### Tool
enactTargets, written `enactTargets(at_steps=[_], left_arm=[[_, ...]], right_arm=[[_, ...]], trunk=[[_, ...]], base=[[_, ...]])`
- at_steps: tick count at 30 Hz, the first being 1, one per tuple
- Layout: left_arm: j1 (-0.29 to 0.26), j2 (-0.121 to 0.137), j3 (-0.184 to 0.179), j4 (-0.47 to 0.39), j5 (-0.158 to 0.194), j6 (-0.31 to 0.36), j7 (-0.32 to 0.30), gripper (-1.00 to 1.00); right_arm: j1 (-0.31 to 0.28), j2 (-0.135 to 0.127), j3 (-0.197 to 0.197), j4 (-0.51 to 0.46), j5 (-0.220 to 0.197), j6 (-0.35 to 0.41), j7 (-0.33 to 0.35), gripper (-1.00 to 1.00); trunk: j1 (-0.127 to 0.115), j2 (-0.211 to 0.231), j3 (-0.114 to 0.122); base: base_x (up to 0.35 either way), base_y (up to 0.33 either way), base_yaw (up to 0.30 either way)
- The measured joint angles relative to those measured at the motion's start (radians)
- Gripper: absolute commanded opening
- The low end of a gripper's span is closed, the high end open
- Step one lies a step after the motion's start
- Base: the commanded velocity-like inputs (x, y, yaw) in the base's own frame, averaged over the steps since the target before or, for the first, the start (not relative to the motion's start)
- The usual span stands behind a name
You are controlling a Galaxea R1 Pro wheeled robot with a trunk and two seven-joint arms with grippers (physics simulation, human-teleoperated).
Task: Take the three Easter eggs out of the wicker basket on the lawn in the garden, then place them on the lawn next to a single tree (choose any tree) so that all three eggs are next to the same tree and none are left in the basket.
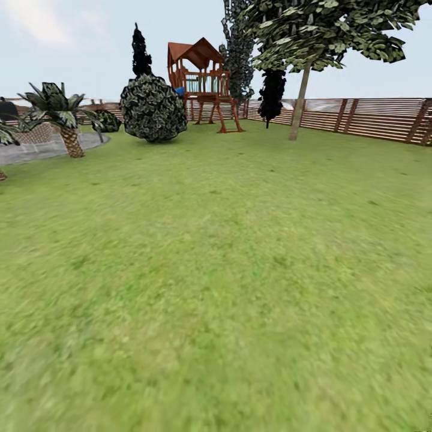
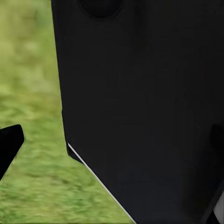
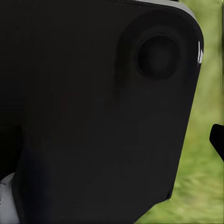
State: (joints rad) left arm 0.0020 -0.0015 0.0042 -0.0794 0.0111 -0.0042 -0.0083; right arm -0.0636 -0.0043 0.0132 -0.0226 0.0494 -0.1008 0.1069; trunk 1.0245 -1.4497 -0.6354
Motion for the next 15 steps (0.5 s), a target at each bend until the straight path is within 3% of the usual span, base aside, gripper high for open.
enactTargets(at_steps=[13, 15], left_arm=[[0.001, 0.000, 0.000, 0.000, 0.000, 0.000, 0.000, 1.00], [0.001, 0.000, 0.000, 0.000, 0.000, 0.000, 0.000, 1.00]], right_arm=[[0.000, -0.002, -0.003, -0.002, -0.002, -0.030, 0.000, 1.00], [0.000, -0.002, -0.003, -0.001, -0.002, -0.035, 0.000, 1.00]], trunk=[[0.000, 0.000, 0.000], [0.000, 0.000, 0.000]], base=[[0.317, 0.000, -0.283], [0.317, 0.000, -0.126]])
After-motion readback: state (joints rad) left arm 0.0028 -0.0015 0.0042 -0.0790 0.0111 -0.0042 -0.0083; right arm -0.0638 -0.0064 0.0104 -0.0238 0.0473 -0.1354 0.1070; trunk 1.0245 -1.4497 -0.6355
